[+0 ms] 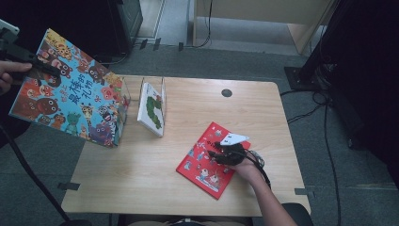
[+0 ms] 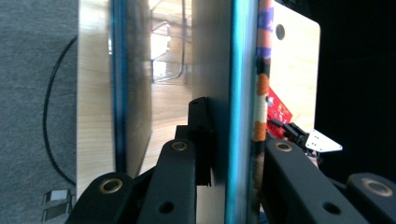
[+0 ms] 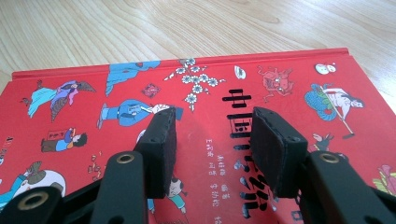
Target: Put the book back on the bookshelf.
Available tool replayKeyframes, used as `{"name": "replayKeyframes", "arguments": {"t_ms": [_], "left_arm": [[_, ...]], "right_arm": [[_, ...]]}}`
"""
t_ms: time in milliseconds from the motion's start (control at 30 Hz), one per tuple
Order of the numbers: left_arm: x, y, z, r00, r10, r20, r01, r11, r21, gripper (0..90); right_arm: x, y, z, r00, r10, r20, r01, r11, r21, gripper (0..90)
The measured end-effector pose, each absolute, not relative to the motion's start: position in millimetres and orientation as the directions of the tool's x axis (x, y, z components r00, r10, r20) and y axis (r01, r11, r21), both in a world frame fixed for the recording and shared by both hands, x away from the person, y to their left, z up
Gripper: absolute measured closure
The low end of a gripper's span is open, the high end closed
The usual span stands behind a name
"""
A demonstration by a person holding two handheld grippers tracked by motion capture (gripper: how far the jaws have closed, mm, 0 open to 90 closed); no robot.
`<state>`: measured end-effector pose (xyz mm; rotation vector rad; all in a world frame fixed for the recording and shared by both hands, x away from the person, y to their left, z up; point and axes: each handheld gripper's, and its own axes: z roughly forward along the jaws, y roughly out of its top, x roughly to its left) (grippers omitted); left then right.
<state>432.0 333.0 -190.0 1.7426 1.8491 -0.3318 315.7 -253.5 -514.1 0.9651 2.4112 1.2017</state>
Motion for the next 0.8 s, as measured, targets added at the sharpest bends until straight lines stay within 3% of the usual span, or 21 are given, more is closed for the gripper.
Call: {"name": "replayKeyframes", "arguments": {"t_ms": [267, 800], "left_arm": [[433, 340, -186, -0.013, 0.861, -0.508, 0.970, 0.133, 0.201, 79.9], [453, 318, -215, -0.027, 0.894, -0.448, 0.981, 0.111, 0.162, 79.8]], "right_arm": [[316, -254, -514, -0.738, 0.673, 0.045, 0.440, 0.430, 0.788, 51.3], [316, -253, -514, -0.739, 0.673, 0.046, 0.441, 0.430, 0.788, 51.5]]}}
